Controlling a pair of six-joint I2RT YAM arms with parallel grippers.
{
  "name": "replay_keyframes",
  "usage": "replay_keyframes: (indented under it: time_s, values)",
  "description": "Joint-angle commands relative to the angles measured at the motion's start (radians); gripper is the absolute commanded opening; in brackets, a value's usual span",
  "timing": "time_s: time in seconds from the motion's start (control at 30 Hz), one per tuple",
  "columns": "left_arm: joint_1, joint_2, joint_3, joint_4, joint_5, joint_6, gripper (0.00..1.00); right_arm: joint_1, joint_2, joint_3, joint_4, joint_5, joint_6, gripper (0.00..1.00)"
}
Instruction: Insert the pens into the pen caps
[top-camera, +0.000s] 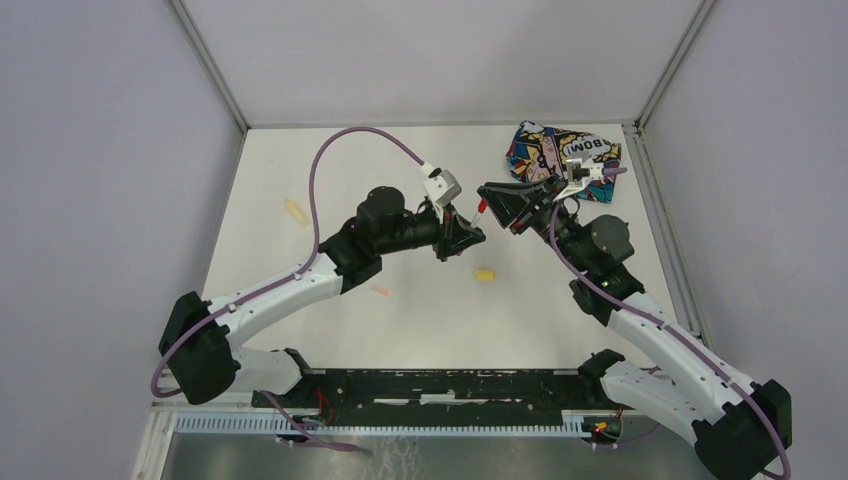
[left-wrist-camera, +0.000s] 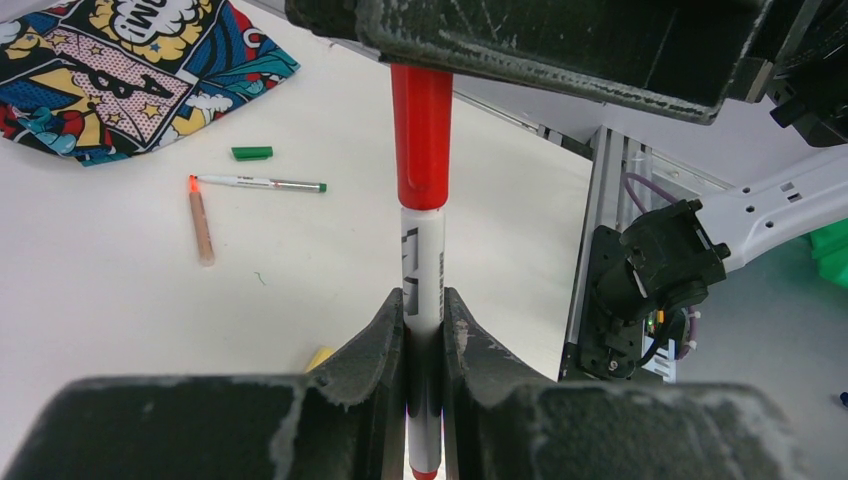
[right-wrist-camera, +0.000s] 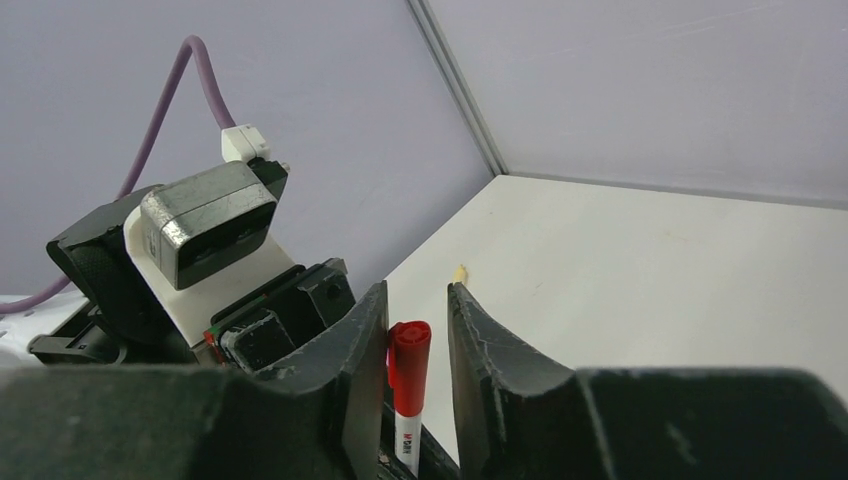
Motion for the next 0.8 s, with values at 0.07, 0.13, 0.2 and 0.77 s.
replay_keyframes:
  time_s: [0.07,0.13,0.2,0.77]
  values:
    - [-0.005,-0.009,0.029,0.018,0.025,0.052,0.02,-0.006,0.007,0.02,0.052,-0.036,0.011,0.2]
    - [-0.004,-0.009,0.028,0.018,0.022,0.053,0.02,-0.007,0.008,0.002,0.057,-0.047,0.015,0.12]
    - [-0.004,-0.014,0.026,0.019,0.012,0.053,0.02,-0.007,0.005,-0.02,0.061,-0.056,0.019,0.05]
    - [-0.003,-0.066,0.021,0.111,-0.066,0.001,0.02,0.017,-0.049,-0.237,0.067,-0.118,0.079,0.0]
